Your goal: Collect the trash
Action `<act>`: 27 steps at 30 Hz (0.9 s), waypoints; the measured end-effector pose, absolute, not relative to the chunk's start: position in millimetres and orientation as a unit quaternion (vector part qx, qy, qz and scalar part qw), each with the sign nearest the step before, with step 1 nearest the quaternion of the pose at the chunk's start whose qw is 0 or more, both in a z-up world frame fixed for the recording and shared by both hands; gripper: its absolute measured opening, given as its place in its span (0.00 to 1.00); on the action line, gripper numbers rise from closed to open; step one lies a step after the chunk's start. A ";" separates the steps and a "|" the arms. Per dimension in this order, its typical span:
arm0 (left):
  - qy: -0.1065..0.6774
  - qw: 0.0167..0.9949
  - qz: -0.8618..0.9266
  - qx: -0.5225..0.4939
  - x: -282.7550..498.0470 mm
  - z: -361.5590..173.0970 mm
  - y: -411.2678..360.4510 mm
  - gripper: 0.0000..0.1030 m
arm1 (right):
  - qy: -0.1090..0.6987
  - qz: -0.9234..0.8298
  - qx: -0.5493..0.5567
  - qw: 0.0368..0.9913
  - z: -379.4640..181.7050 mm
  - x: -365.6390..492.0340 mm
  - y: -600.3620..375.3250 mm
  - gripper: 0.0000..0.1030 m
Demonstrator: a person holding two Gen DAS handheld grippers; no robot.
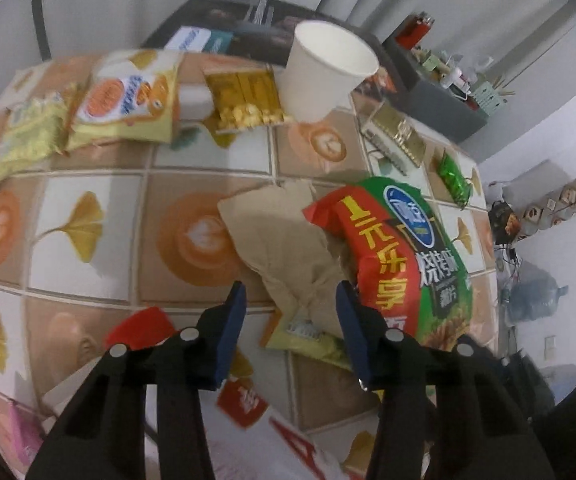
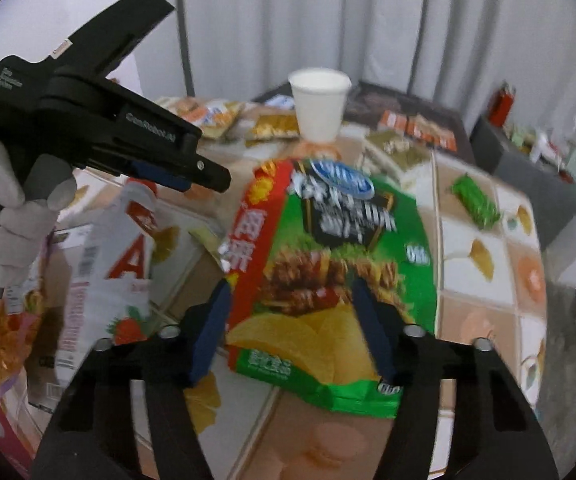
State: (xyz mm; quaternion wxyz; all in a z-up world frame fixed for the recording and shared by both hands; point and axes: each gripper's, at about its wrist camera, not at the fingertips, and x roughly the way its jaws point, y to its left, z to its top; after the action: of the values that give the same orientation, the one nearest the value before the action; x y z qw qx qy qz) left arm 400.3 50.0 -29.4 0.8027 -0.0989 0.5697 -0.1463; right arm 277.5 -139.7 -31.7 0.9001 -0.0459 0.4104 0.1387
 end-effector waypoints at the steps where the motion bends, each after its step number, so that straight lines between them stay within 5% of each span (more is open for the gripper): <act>1: 0.574 0.800 -0.147 -0.096 402.5 -33.0 47.8 0.42 | 0.420 0.137 -0.031 0.896 -36.0 278.9 -145.3 0.43; 7: 0.588 0.792 -0.141 -0.084 411.5 -42.6 44.8 0.42 | 0.444 0.105 0.017 0.890 -51.1 279.5 -176.2 0.30; 13: 0.608 0.772 -0.135 -0.125 421.2 -50.6 49.3 0.43 | 0.449 0.103 0.061 0.886 -53.7 274.3 -198.0 0.29; 18: 0.622 0.753 -0.143 -0.162 427.7 -50.7 49.0 0.53 | 0.447 0.111 0.073 0.885 -53.9 272.3 -201.7 0.29; 23: 0.623 0.765 -0.138 -0.086 424.7 -47.1 28.6 0.53 | 0.446 0.113 0.082 0.884 -55.1 274.0 -205.4 0.29; 27: 0.616 0.778 -0.127 -0.019 417.3 -46.4 14.3 0.32 | 0.445 0.113 0.091 0.884 -55.1 273.8 -209.1 0.29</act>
State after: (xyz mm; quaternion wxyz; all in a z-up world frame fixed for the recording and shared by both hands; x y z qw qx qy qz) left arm 417.3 14.3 -46.4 0.7776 -0.0185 0.6155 -0.1267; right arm 273.8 -209.1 -55.1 0.8837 0.0911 0.4449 0.1134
